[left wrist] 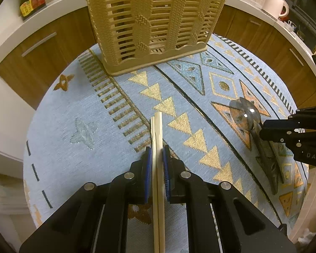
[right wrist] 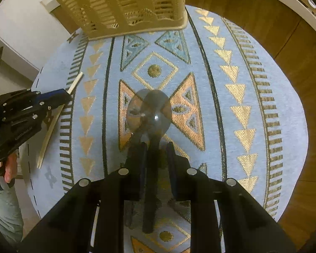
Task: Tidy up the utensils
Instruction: 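Lift the chopstick and the silver spoon up over the tan basket with both tools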
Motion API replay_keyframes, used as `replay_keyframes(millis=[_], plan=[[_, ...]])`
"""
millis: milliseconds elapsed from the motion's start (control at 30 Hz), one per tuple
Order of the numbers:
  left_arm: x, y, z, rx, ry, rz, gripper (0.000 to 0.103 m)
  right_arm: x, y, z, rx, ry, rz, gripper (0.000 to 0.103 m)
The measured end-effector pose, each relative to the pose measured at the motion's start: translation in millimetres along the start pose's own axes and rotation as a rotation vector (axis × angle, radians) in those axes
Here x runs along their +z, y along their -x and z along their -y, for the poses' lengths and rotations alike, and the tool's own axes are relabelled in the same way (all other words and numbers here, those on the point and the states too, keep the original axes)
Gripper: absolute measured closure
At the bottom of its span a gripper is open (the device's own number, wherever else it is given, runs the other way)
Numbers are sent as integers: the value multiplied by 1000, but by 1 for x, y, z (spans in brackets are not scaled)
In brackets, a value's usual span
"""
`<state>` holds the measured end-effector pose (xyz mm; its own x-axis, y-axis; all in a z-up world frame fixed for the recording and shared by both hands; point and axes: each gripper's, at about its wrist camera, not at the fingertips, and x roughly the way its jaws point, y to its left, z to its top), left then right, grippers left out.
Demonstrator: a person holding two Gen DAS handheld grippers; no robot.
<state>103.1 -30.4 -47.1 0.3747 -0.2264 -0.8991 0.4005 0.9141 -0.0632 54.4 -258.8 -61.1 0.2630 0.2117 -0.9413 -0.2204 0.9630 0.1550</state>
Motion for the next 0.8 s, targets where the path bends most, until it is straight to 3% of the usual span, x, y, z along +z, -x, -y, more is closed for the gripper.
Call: replay_keyframes(millis=[333, 467, 567, 700, 800], plan=[[9, -8, 12, 54, -65, -70, 92, 16, -4, -8, -12, 35, -102, 83], [15, -13, 23, 88, -145, -122, 83, 17, -4, -16, -48, 79, -111, 83], [20, -14, 23, 84, -147, -144, 83, 17, -4, -24, -97, 108, -97, 91], [21, -15, 24, 96, -164, -133, 95, 15, -1, -24, -81, 96, -73, 92], [20, -13, 22, 99, -128, -95, 96, 16, 2, -21, -60, 83, -56, 92]])
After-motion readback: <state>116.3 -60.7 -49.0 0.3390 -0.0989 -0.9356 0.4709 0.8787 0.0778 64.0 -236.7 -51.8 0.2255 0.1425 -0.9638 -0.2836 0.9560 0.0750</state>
